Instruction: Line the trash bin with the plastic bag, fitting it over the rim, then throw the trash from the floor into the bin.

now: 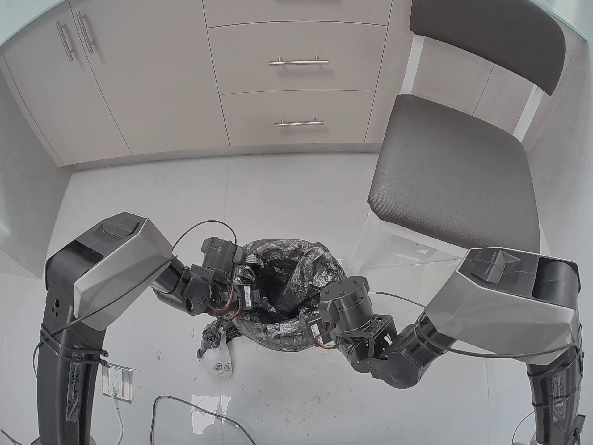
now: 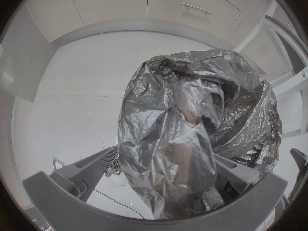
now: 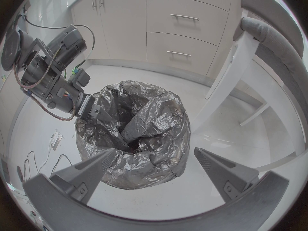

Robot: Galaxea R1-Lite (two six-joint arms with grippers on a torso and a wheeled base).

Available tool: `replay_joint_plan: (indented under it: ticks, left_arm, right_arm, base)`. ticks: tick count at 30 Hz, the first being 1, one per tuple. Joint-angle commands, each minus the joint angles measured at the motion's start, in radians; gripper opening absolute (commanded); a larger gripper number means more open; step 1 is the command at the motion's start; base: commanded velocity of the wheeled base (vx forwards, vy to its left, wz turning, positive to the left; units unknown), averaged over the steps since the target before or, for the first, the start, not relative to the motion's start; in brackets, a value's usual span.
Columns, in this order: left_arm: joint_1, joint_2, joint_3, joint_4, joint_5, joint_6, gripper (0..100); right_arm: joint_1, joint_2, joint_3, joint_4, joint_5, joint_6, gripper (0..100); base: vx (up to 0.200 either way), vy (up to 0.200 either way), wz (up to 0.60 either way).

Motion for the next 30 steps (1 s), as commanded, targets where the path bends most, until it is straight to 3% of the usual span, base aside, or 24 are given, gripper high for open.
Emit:
replay_joint_plan:
  ticks: [1,13,30]
  left_arm:
    - [0.000,0.005,0.000,0.001,0.000,-0.001,100]
    - [0.000,-0.013,-0.001,-0.003,-0.001,-0.009,100]
    - [0.009,-0.184,0.094,-0.002,-0.006,-0.027,100]
  right_arm:
    - [0.003,0.059,-0.035,0.001,0.000,-0.002,100]
    - [-0.017,0.097,-0.028,-0.007,0.000,0.000,100]
    - [-0.008,0.023,0.021,-0.073,0.001,0.024,100]
  base:
    - [0.000,0.000,0.00]
    - [0.000,0.000,0.00]
    - [0.000,0.000,0.00]
